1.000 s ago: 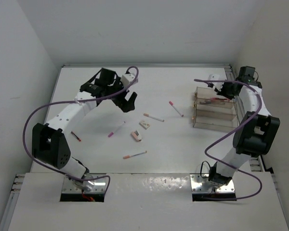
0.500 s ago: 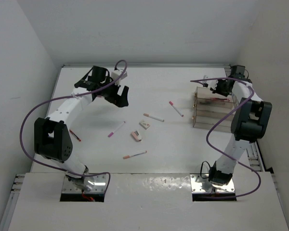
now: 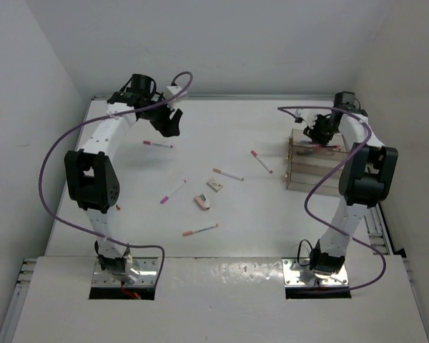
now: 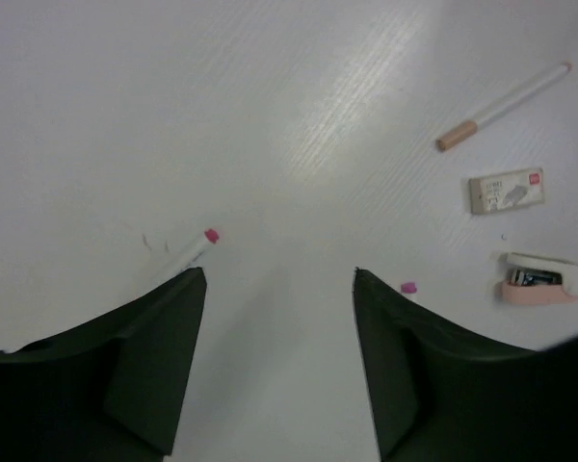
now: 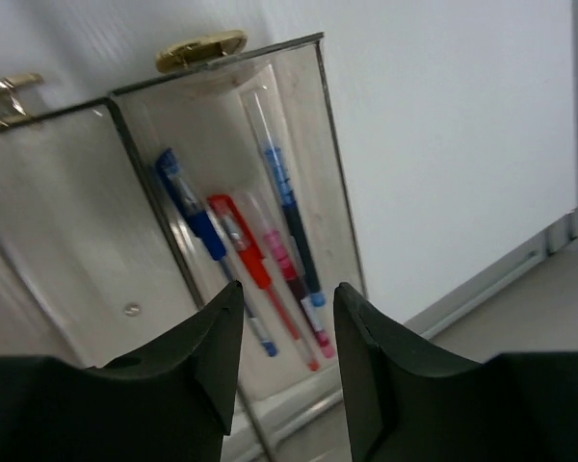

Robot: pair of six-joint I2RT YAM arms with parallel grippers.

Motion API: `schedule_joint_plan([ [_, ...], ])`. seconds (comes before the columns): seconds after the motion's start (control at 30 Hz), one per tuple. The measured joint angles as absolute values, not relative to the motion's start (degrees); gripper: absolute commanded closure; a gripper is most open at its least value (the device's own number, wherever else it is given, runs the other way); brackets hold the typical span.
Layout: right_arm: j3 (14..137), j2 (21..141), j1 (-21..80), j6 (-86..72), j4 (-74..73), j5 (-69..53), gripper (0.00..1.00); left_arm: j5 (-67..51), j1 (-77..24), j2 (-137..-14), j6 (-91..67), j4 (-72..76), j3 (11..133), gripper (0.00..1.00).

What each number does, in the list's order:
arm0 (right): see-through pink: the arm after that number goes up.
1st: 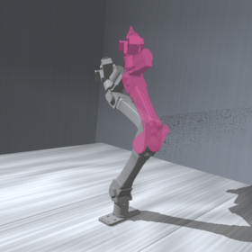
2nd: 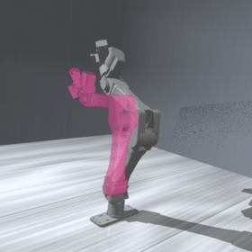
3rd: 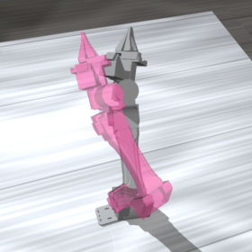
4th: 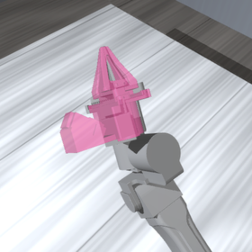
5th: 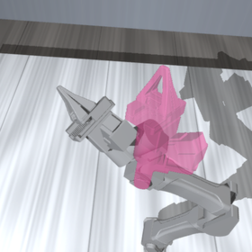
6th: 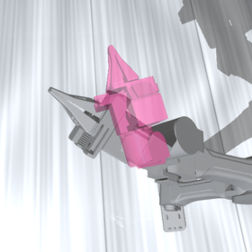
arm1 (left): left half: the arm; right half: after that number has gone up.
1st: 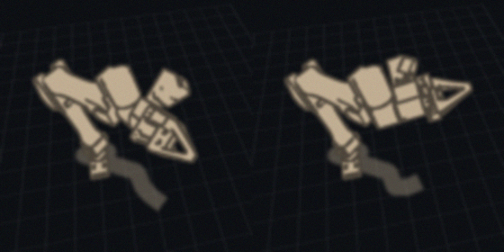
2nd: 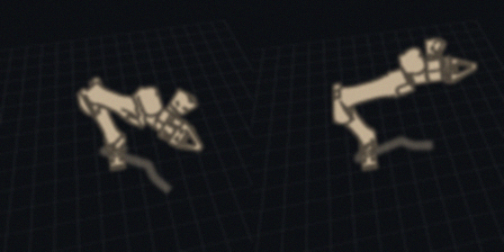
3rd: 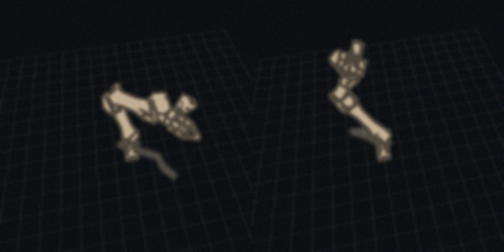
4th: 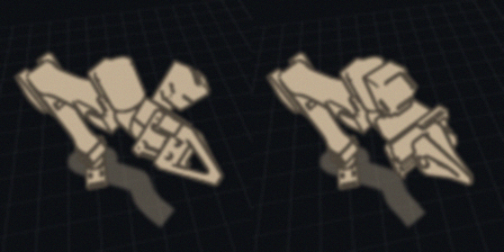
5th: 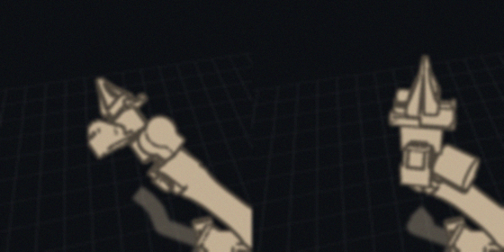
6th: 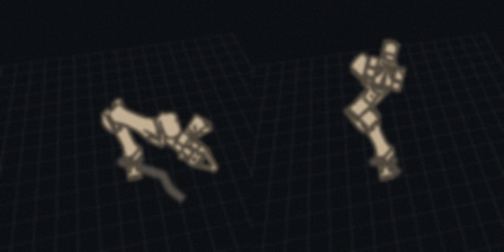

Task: Sort the stationery into containers
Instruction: Place the stationery into the container, then grab a piece of stationery with the right arm

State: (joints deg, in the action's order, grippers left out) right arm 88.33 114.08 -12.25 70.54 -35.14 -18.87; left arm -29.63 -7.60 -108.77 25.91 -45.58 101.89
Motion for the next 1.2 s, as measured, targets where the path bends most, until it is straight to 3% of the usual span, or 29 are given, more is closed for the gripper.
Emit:
schedule_joint_plan([
  [0.13, 88.0, 112.3, -12.4, 62.0, -37.6, -22.2, 0.57, -34.7, -11.2, -110.2, 35.3, -45.6, 104.1, 0.43],
  [0.4, 80.1, 91.6, -14.6, 37.7, -41.0, -35.5, 0.50, -44.0, -23.3, -130.7, 41.1, -40.0, 127.8, 0.38],
  [0.57, 75.0, 84.4, -8.2, 24.6, -38.0, -36.3, 0.50, -48.5, -24.5, -132.4, 28.8, -24.3, 117.1, 0.25],
  [0.8, 78.9, 100.7, 6.6, 17.4, -33.2, -29.9, 0.53, -48.2, -17.0, -126.3, 14.7, -14.7, 101.8, 0.22],
  [1.0, 91.5, 117.7, 10.8, 18.3, -36.3, -24.6, 0.57, -46.5, -10.3, -105.5, 14.4, -15.0, 88.1, 0.21],
  [1.2, 101.7, 124.1, 10.7, 21.6, -40.2, -20.1, 0.60, -46.0, -10.4, -87.7, 14.7, -13.2, 76.5, 0.20],
])
